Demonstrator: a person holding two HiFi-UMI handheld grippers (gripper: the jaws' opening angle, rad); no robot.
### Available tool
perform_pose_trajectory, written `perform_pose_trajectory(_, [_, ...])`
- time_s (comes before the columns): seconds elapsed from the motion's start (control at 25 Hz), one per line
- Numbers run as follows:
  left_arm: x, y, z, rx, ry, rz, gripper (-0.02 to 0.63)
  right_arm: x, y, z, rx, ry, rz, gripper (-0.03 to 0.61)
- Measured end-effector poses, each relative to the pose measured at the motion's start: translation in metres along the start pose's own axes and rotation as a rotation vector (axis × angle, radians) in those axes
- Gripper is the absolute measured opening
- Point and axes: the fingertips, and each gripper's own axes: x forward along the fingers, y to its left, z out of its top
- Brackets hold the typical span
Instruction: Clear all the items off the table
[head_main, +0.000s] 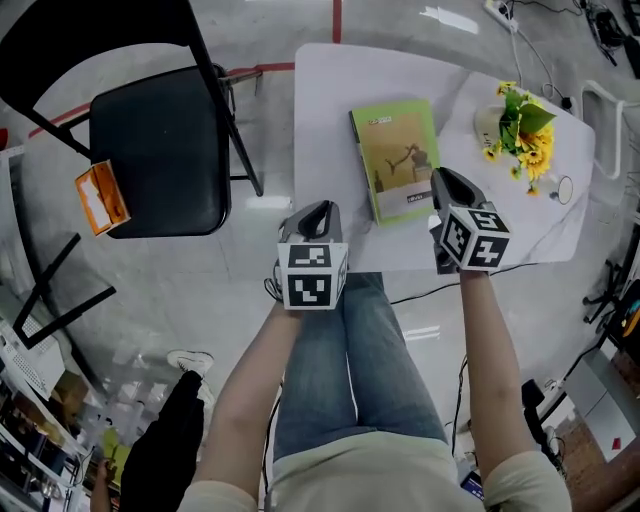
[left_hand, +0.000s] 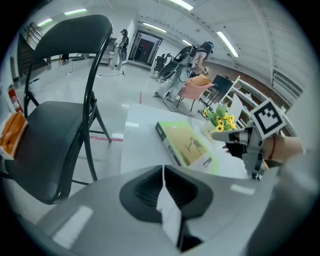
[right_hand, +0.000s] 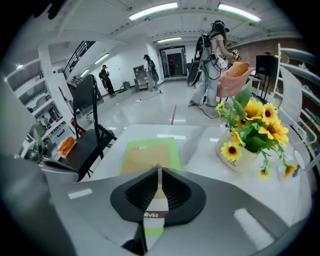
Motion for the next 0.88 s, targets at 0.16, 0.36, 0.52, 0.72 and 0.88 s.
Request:
perform_pose_trajectory(0.16, [0.009,-0.005,-0.002,-0.013,0.006,0.015,0.017,0.016,-0.019,-0.001,-0.037,0.03,-0.015,0.003])
perform_pose_trajectory(0.36, [0.02,-0.015,-0.003,-0.033,0.004,0.024,0.017,0.032,-0.041,-0.004,-0.076,0.067,-0.036,0.0])
perform_pose_trajectory(0.52, [0.031,-0.02,-0.009,-0.031,0.016,0.037,0.017,0.045,-0.056,-0.005,-0.089,0.092,-0.048,0.0])
perform_pose_trajectory(0.72, [0.042,-0.027,-0.011,-0.039,0.026,0.044,0.018,0.06,-0.069,-0.006,-0.113,0.12,-0.051,0.0])
perform_pose_trajectory(0.88, [0.048,-0.03,-0.015,-0.04,0.039,0.047,0.017,0.07,-0.069,-0.01,-0.132,0.143,-0.043,0.0])
